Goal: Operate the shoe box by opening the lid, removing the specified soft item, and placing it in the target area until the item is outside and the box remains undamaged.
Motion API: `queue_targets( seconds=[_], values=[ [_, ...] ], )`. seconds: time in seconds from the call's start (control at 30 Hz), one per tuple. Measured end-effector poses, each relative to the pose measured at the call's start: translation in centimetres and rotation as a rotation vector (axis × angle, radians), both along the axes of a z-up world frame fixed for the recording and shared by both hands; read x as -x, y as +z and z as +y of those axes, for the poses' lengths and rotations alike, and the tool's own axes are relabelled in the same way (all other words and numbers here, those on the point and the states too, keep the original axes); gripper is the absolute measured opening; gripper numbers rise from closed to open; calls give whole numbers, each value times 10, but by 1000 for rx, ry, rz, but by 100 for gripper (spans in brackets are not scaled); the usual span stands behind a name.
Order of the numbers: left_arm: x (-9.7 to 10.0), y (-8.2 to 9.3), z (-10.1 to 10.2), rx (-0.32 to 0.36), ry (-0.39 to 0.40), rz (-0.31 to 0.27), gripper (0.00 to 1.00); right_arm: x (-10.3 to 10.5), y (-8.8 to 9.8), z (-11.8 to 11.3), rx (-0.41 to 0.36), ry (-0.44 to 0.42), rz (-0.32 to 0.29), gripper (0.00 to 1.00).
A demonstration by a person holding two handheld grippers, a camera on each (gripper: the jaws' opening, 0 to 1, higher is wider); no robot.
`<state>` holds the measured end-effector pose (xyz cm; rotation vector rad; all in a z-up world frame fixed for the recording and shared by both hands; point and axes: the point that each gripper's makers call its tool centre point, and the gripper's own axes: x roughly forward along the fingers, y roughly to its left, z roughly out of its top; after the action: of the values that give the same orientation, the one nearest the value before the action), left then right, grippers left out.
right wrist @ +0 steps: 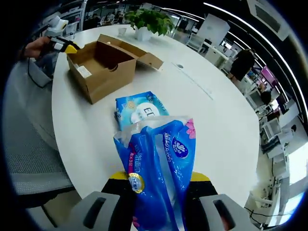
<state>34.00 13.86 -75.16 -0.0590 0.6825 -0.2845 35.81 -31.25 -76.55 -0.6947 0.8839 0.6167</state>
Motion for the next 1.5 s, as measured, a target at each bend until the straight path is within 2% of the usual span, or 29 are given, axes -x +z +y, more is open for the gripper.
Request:
queue_targets(
  seconds=[0.33, 0.63, 0.87, 0.97, 1.07, 1.33, 1.5],
  values=[
    [-1, 2, 15, -4, 65, -2, 33, -10, -13, -47, 125, 63, 50, 37],
    [-6, 6, 13, -7, 62, -29, 34, -27, -27, -71, 186, 113, 85, 38],
    [-6, 5, 10, -21, 49, -29, 34, -40, -41, -74, 186, 127, 106, 39],
    [-7, 5, 10, -12, 48, -31, 33, -40, -49, -71, 193, 162, 130, 39],
    [-7, 4, 9, -22, 40, -30, 33, -36, -54, -67, 236, 209, 153, 40],
    [-9, 6, 12, -28, 37, -40, 33, -38, -51, -60, 273, 256, 154, 43],
    [-10, 6, 13, -32, 36, -41, 33, -37, -53, -60, 327, 326, 168, 43]
  ],
)
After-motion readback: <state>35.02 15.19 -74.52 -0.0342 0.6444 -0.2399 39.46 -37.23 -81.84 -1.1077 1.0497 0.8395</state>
